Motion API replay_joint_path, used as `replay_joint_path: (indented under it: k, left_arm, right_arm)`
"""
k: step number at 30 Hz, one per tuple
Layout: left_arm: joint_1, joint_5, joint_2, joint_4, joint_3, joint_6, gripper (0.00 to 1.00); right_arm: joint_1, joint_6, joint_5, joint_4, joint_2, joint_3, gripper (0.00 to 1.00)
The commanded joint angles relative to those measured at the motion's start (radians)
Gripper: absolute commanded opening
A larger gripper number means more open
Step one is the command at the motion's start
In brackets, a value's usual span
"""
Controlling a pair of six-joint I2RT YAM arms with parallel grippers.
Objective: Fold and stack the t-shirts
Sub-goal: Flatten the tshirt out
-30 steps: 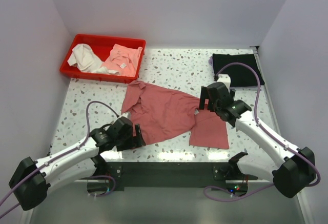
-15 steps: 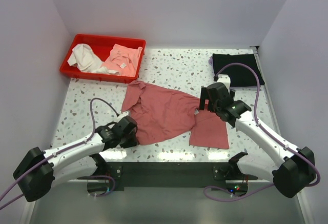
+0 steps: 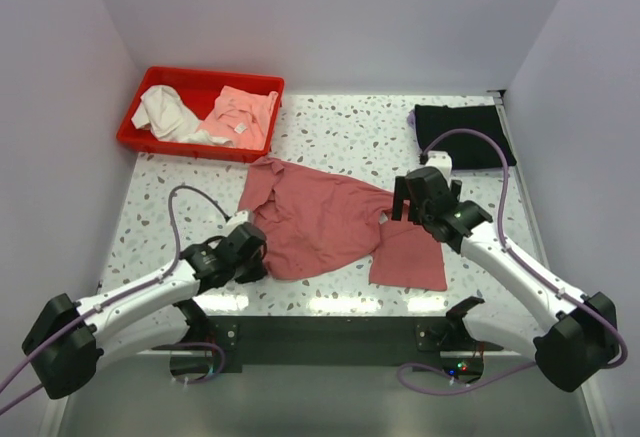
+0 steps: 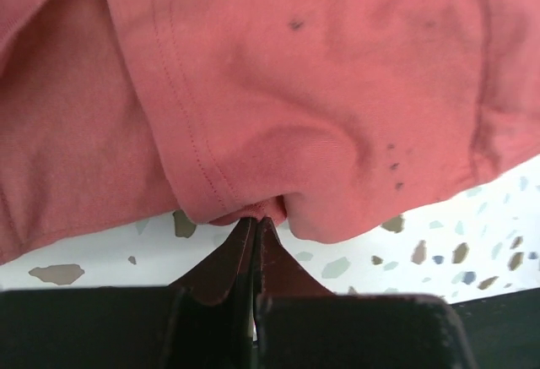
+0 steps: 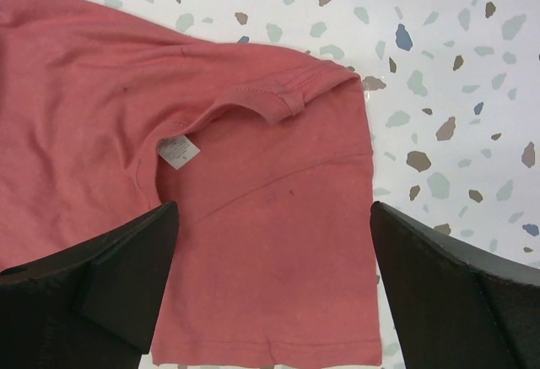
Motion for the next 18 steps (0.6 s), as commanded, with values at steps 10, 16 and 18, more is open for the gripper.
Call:
replay_joint_path:
  k: [10, 16, 18]
  left_arm:
    - [-0.002, -0.374, -0.091, 0.051, 0.421, 0.186, 0.0]
    - [0.001, -0.518, -0.085, 0.101, 0.547, 0.264, 0.0]
    - [-0.001, -0.544, -0.094, 0.11, 0.558, 0.283, 0.0]
  right_arm:
    - [-0.066, 0.171, 0.058, -0.048, 0.047, -0.018, 0.99]
    - [-0.293, 0.217, -0.275, 0.101, 0.134, -0.014, 0.99]
    - [-0.308, 0.21, -0.301, 0.127, 0.169, -0.001, 0.99]
